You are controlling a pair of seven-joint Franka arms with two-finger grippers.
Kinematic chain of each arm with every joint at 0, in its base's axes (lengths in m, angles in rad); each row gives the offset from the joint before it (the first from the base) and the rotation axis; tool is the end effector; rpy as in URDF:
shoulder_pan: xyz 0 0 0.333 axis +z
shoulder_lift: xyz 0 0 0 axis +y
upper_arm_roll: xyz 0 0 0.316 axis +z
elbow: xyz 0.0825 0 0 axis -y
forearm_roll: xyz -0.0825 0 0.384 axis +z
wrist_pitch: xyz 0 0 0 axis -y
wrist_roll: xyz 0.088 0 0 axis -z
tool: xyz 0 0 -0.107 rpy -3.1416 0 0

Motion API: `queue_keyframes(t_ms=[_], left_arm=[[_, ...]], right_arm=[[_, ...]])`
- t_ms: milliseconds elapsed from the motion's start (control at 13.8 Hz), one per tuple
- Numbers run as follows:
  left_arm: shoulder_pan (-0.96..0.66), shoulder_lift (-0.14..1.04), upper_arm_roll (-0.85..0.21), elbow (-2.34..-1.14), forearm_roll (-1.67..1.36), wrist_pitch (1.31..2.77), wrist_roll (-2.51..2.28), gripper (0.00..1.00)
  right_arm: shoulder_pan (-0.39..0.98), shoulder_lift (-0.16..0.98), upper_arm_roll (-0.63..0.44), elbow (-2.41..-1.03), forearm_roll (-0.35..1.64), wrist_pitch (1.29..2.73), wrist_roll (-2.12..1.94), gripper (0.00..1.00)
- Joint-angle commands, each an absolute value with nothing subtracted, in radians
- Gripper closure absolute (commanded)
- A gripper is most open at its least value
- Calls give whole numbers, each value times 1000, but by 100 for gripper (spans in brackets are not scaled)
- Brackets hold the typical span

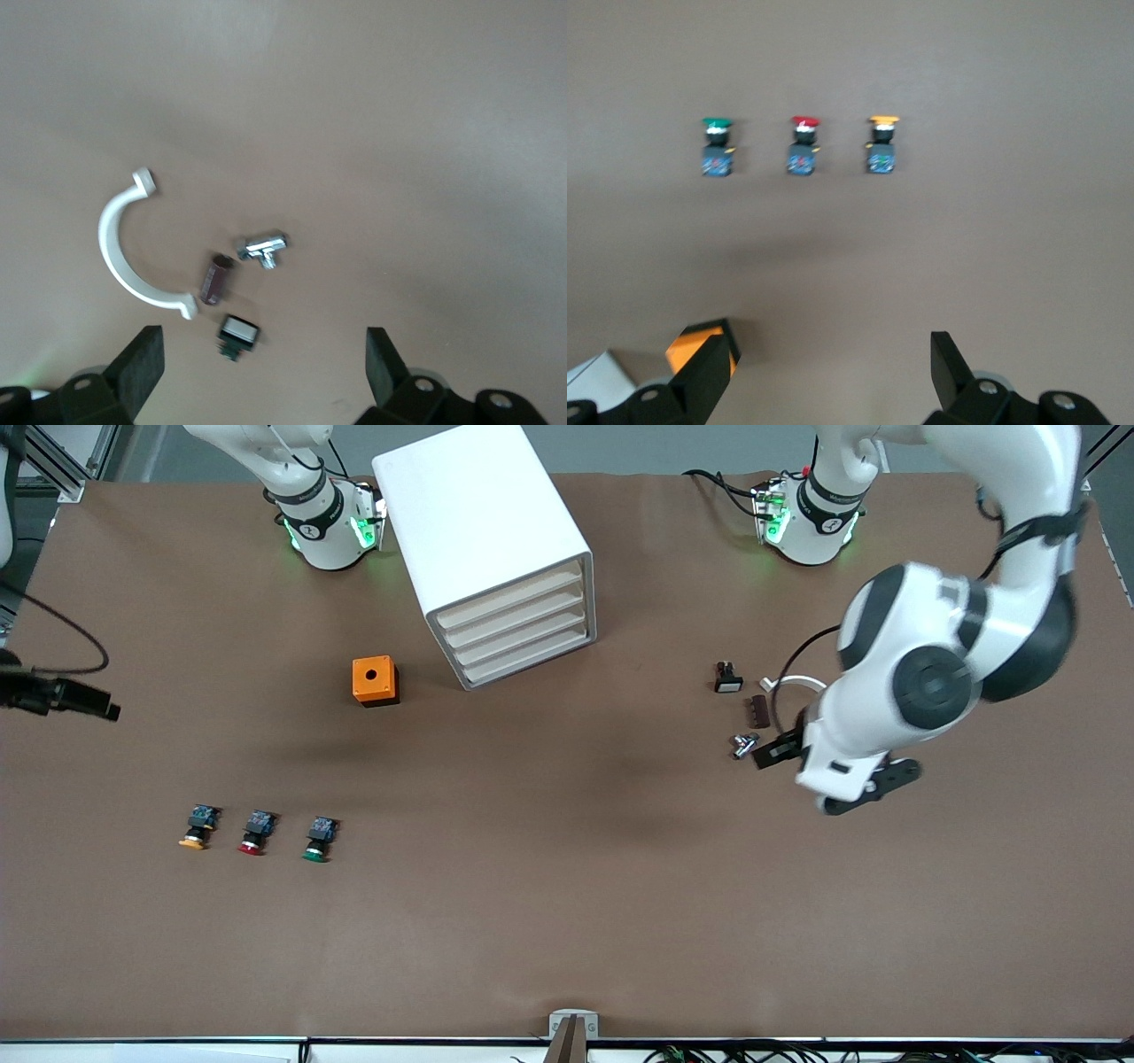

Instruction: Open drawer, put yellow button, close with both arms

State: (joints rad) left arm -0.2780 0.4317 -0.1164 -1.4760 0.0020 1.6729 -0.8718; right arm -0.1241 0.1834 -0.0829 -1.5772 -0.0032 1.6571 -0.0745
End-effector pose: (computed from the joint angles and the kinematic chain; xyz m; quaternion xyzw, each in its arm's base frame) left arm 0.6110 -0.2423 0.4135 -0.9643 -0.2370 0.1073 0.0493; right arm 0.5955 -0.1216 0.5221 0.9965 -0.0656 -0.0522 0.0019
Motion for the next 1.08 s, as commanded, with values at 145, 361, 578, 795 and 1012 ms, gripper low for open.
queue_keyframes(t_ms=[145, 361, 578, 795, 1012], left_arm=[[-356, 537, -115, -1414, -27, 1645, -1150, 0], [-373, 616, -106, -1304, -280, 1521, -1320, 0], [-374, 653, -106, -1299, -467, 1513, -1529, 0], [-376, 695, -104, -1304, -662, 1506, -1672, 0], [-414, 735, -110, -1307, -810, 1486, -1842, 0]], right_arm=[[-187, 296, -71, -1571, -21, 1762, -94, 0], [-213, 337, -69, -1617, -18, 1876, -94, 0], [-212, 371, -69, -1716, -18, 2073, -95, 0], [-209, 399, -69, -1801, -20, 2242, -112, 0], [-212, 445, -67, -1821, -18, 2330, -118, 0]])
